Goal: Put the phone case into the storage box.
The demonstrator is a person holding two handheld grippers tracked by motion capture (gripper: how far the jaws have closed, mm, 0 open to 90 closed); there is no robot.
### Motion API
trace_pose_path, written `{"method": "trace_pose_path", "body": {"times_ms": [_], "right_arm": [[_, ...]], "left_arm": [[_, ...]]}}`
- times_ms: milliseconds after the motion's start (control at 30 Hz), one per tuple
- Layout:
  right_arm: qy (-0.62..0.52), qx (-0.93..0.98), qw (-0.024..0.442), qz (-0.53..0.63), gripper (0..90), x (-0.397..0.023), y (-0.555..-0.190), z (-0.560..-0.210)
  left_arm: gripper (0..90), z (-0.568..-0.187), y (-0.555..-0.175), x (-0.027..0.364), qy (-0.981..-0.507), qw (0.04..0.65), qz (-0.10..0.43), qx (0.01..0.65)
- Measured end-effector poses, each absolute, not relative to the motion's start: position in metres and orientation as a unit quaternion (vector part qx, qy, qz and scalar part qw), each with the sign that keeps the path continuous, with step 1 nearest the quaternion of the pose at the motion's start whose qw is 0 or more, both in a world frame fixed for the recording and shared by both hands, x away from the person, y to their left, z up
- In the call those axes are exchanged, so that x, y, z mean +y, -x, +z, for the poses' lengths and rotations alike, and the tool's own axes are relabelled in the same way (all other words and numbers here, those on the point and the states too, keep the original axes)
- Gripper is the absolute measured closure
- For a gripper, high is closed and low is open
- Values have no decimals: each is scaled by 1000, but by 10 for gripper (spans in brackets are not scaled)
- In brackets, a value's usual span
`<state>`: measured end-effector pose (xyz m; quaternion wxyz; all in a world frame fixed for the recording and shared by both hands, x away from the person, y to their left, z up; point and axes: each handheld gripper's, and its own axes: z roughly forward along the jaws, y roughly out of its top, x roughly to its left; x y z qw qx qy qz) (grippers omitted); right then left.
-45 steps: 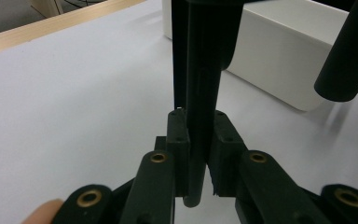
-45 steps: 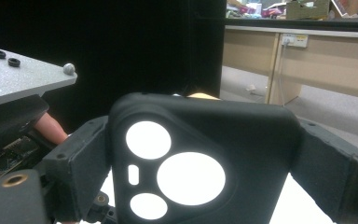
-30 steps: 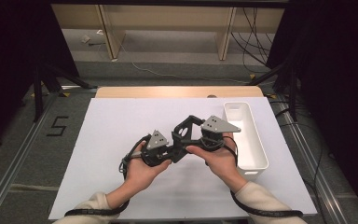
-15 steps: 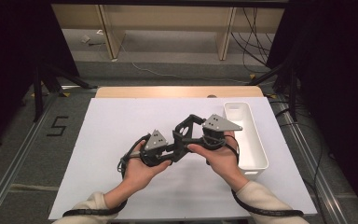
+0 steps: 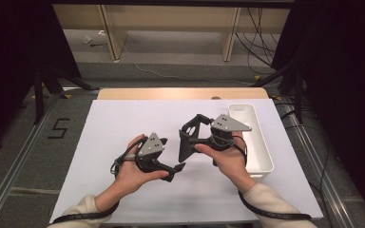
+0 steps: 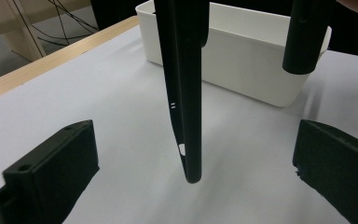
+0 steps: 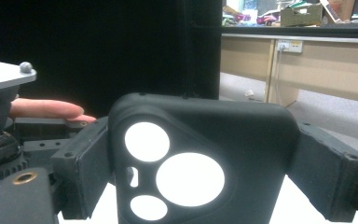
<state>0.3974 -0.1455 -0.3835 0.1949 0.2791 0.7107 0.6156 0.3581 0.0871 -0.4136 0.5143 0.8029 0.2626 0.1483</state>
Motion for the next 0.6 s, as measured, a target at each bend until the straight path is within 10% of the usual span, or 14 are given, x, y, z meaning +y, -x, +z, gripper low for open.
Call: {"method": "trace_pose_path", "body": {"times_ms": [600], "right_arm": [[-284, 703, 201, 621, 153, -155, -401, -377]], "left_arm": [[0, -415, -350, 118, -794, 521, 158, 269]]}}
